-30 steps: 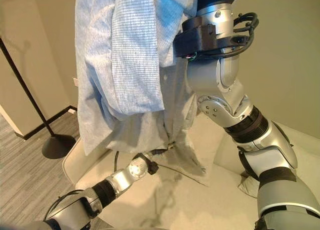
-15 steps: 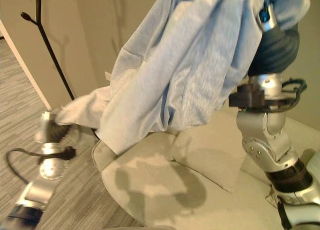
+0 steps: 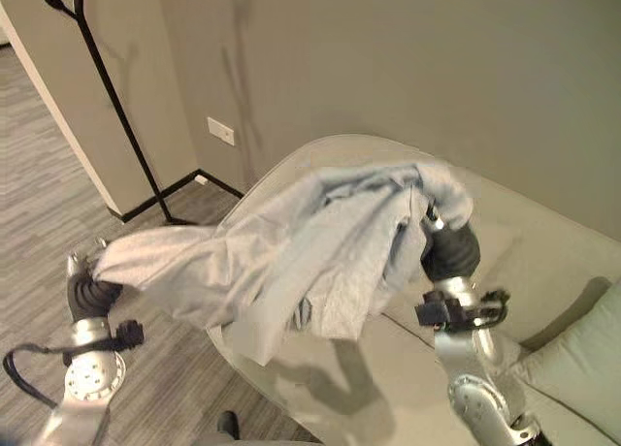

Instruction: Hang the clothes on the sofa on the clothes rack.

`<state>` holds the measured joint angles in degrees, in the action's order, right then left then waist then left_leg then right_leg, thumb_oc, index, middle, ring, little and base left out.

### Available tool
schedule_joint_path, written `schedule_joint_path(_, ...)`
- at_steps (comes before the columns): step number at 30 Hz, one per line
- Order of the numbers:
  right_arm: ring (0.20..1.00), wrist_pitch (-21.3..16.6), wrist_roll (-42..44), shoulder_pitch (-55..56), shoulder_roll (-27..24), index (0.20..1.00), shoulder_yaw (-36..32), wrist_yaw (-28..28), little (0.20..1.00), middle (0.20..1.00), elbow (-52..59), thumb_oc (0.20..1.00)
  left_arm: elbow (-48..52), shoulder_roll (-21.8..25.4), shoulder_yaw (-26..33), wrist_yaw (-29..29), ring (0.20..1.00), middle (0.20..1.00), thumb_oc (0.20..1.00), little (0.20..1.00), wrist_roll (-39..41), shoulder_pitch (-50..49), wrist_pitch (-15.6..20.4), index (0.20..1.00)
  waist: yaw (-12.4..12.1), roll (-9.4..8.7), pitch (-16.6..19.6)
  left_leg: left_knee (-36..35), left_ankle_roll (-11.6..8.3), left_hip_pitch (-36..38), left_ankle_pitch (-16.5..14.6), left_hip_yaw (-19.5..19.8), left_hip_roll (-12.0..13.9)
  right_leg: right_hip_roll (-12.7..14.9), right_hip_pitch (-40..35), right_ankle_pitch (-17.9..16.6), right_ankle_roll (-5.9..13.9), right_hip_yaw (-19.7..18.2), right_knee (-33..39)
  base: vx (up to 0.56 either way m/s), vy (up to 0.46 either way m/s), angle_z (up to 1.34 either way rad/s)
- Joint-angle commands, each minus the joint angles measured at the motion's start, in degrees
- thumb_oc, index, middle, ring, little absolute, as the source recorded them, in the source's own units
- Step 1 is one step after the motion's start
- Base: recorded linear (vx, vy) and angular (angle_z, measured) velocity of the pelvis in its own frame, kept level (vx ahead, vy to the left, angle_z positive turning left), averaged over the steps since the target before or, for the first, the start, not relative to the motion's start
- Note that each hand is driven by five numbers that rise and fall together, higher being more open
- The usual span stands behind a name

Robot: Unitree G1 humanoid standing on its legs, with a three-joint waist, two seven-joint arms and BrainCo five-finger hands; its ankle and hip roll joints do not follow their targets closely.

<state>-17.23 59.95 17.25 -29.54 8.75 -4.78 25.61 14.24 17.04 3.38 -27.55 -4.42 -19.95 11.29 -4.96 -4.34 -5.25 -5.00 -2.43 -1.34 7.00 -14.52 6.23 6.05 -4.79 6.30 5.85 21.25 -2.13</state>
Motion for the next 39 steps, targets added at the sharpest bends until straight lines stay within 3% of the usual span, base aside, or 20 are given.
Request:
schedule_joint_path(1,0.200,-3.7,1.8,-9.5,-0.6,0.200,-1.6,1.0,0.200,0.200,0.1,0.200,3.1,5.3,-1.7,0.8,0.200,0.200,0.200,0.200,4.8,5.0,6.0,0.200,-0.9,-2.78,3.5,0.6,-0.02,-1.4,-3.1,2.3,-6.5,-0.7,-1.8,-4.4,0.86,-0.4,6.5,-0.17,0.046,0.02)
schedule_joint_path(8,0.200,-2.6,2.9,-6.4,0.9,0.200,-0.1,0.5,0.200,0.200,-1.6,0.200,3.3,1.4,-11.2,9.8,0.200,0.200,0.200,0.200,23.4,6.6,6.6,0.200,2.3,-1.92,2.4,2.5,-3.46,0.5,-1.4,6.7,6.0,5.8,2.7,-7.9,2.67,-0.2,5.0,-0.14,0.210,0.08)
schedule_joint_path(10,0.200,-2.8,2.9,-6.9,0.4,0.200,0.1,0.2,0.200,0.200,-1.8,0.200,2.9,1.4,-13.8,11.2,0.200,0.200,0.200,0.200,24.1,7.8,6.3,0.200,3.4,-0.92,2.8,1.2,-5.28,1.5,2.6,7.9,10.9,7.1,3.0,-7.6,3.29,-1.0,4.1,0.04,0.460,0.11)
schedule_joint_path(11,0.200,-3.2,3.2,-7.7,0.0,0.200,1.0,-0.6,0.200,0.200,-2.8,0.200,2.3,1.9,-16.2,11.7,0.200,0.200,0.200,0.200,23.9,9.8,6.1,0.200,4.1,-0.37,2.8,0.4,-7.35,1.6,8.7,9.1,16.7,9.5,3.6,-7.5,4.32,-2.2,2.7,0.05,0.481,0.19)
schedule_joint_path(12,0.200,-3.2,3.2,-7.9,0.0,0.200,1.0,-0.6,0.200,0.200,-2.9,0.200,2.2,1.9,-16.3,11.6,0.200,0.200,0.200,0.200,23.9,9.9,6.2,0.200,4.0,-0.26,2.7,0.3,-7.47,1.7,8.8,9.1,16.8,9.4,3.7,-7.3,4.27,-2.2,2.4,0.09,0.707,0.16)
schedule_joint_path(13,0.200,-3.7,3.3,-8.7,0.4,0.200,1.6,-2.0,0.200,0.200,-3.3,0.200,2.1,1.9,-17.9,11.4,0.200,0.200,0.200,0.200,24.3,11.8,6.2,0.200,4.4,-0.18,2.7,0.0,-9.20,1.6,13.7,10.3,21.0,11.6,3.9,-7.2,5.45,-3.4,1.3,0.06,0.354,0.02)
schedule_joint_path(15,0.200,-4.5,2.7,-9.3,1.0,0.200,1.8,-3.7,0.200,0.200,-3.8,0.200,1.0,1.6,-20.0,10.7,0.200,0.200,0.200,0.200,24.9,14.2,6.4,0.200,4.3,0.67,3.2,0.0,-10.45,0.9,14.2,13.8,22.8,13.6,3.7,-6.9,7.11,-4.8,0.1,0.26,0.800,0.13)
schedule_joint_path(16,0.200,-4.5,3.0,-9.4,2.0,0.200,1.4,-3.8,0.200,0.200,-4.6,0.200,-1.1,0.9,-21.6,10.2,0.200,0.200,0.200,0.200,25.0,15.3,6.8,0.200,4.7,1.72,4.3,0.0,-11.43,1.7,7.6,16.7,21.5,16.1,3.5,-7.7,8.58,-6.1,-1.0,0.32,0.836,0.25)
schedule_joint_path(17,0.200,-4.5,3.0,-9.4,2.0,0.200,1.4,-3.7,0.200,0.200,-4.6,0.200,-1.2,0.9,-21.7,10.2,0.200,0.200,0.200,0.200,25.0,15.4,6.9,0.200,4.6,1.68,4.2,0.0,-11.40,1.8,7.5,16.6,21.4,16.2,3.4,-7.7,8.63,-6.2,-1.0,0.26,0.640,0.20)
schedule_joint_path(18,0.200,-4.0,2.6,-8.9,2.3,0.200,0.4,-3.6,0.200,0.200,-5.2,0.200,-2.3,1.4,-22.9,10.9,0.200,0.200,0.200,0.200,24.7,15.8,6.3,0.200,4.8,1.87,4.6,0.2,-12.16,1.4,1.6,15.9,20.7,18.2,3.2,-8.8,9.15,-5.9,-1.2,0.14,0.391,-0.03)
schedule_joint_path(19,0.200,-3.3,1.7,-8.1,3.3,0.200,0.0,-4.3,0.200,0.200,-5.5,0.200,-3.0,1.6,-23.7,11.5,0.200,0.200,0.200,0.200,24.7,16.2,5.9,0.200,4.8,1.54,4.4,1.6,-12.24,1.2,-2.7,15.1,19.4,19.7,2.5,-12.1,9.15,-6.2,-1.1,0.20,0.759,-0.12)
schedule_joint_path(20,0.200,-1.7,-0.3,-6.7,5.4,0.200,-0.5,-4.8,0.200,0.200,-5.6,0.200,-4.2,3.3,-24.5,11.5,0.200,0.200,0.200,0.200,23.4,17.4,5.8,0.200,4.6,-0.09,3.2,6.7,-10.43,-0.9,-7.0,14.7,15.4,23.5,2.0,-21.9,9.15,-6.6,-1.6,0.16,0.761,0.03)
schedule_joint_path(21,0.200,-1.4,-0.3,-7.0,6.1,0.200,-0.3,-4.3,0.200,0.200,-6.7,0.200,-4.1,5.4,-24.3,11.8,0.200,0.200,0.200,0.200,20.9,17.7,5.4,0.200,4.2,-0.89,2.7,7.1,-8.76,-1.2,-8.6,13.5,13.1,26.1,2.4,-26.0,9.15,-5.5,-3.0,0.10,0.594,0.23)
schedule_joint_path(25,0.200,-1.4,-1.4,-8.1,7.0,0.200,-0.2,-4.1,0.200,0.200,-7.2,0.200,-2.2,8.8,-22.1,11.8,0.200,0.200,0.200,0.200,18.7,16.4,5.5,0.200,3.3,-2.12,1.4,6.9,-6.38,0.2,-9.7,10.9,9.5,29.6,3.6,-32.5,9.15,-1.3,-5.0,0.04,0.351,0.24)
schedule_joint_path(27,0.200,-2.9,-0.5,-6.0,8.1,0.200,-0.5,-3.0,0.200,0.200,-5.3,0.200,-1.3,10.8,-19.5,10.1,0.200,0.200,0.200,0.200,17.6,14.5,6.2,0.200,4.0,-2.21,0.2,4.2,-3.45,2.6,-8.6,9.8,5.9,24.7,5.4,-26.2,7.60,-2.9,-9.1,0.10,0.806,-0.27)
schedule_joint_path(28,0.200,-2.8,-0.5,-5.2,6.9,0.200,-1.3,-1.7,0.200,0.200,-4.6,0.200,-1.1,10.9,-18.7,11.1,0.200,0.200,0.200,0.200,18.4,13.2,6.1,0.200,4.5,-2.02,-0.1,3.1,-1.59,3.7,-8.4,8.6,3.8,18.3,7.6,-18.4,5.26,-3.8,-12.5,0.08,0.649,0.14)
schedule_joint_path(31,0.200,-2.3,-0.2,-4.4,6.1,0.200,-1.4,-0.9,0.200,0.200,-5.0,0.200,-0.8,10.9,-18.2,12.3,0.200,0.200,0.200,0.200,18.5,11.9,5.7,0.200,4.7,-1.61,-0.4,2.5,-0.74,5.0,-8.7,7.7,2.2,12.1,9.1,-12.2,3.16,-2.9,-13.5,0.06,0.321,0.09)
schedule_joint_path(32,0.200,-2.5,0.4,-4.7,5.5,0.200,-1.5,-0.9,0.200,0.200,-5.5,0.200,-1.0,10.1,-17.8,12.4,0.200,0.200,0.200,0.200,19.1,11.7,5.3,0.200,5.6,-2.00,-1.0,2.6,-0.32,5.5,-8.9,8.4,0.0,4.5,11.3,-8.2,1.62,-5.1,-11.4,0.13,0.363,-0.18)
schedule_joint_path(35,0.200,-3.2,1.1,-5.0,4.9,0.200,-2.4,-0.7,0.200,0.200,-6.1,0.200,-2.3,8.0,-18.5,13.8,0.200,0.200,0.200,0.200,19.8,11.7,5.2,0.200,7.1,-3.23,-1.6,2.3,0.68,6.7,-10.1,9.9,-4.1,-3.1,13.5,-9.0,1.06,-11.4,-5.8,0.18,0.246,0.09)
schedule_joint_path(39,0.200,-3.4,1.2,-3.4,5.8,0.200,-3.5,-1.0,0.200,0.200,-6.0,0.200,-4.0,6.4,-21.0,16.0,0.200,0.200,0.200,0.200,19.6,12.6,4.1,0.200,8.3,-4.28,-0.6,1.2,1.81,8.1,-11.4,13.3,-7.1,-4.6,12.2,-9.5,-0.10,-14.3,-2.8,0.22,0.056,0.21)
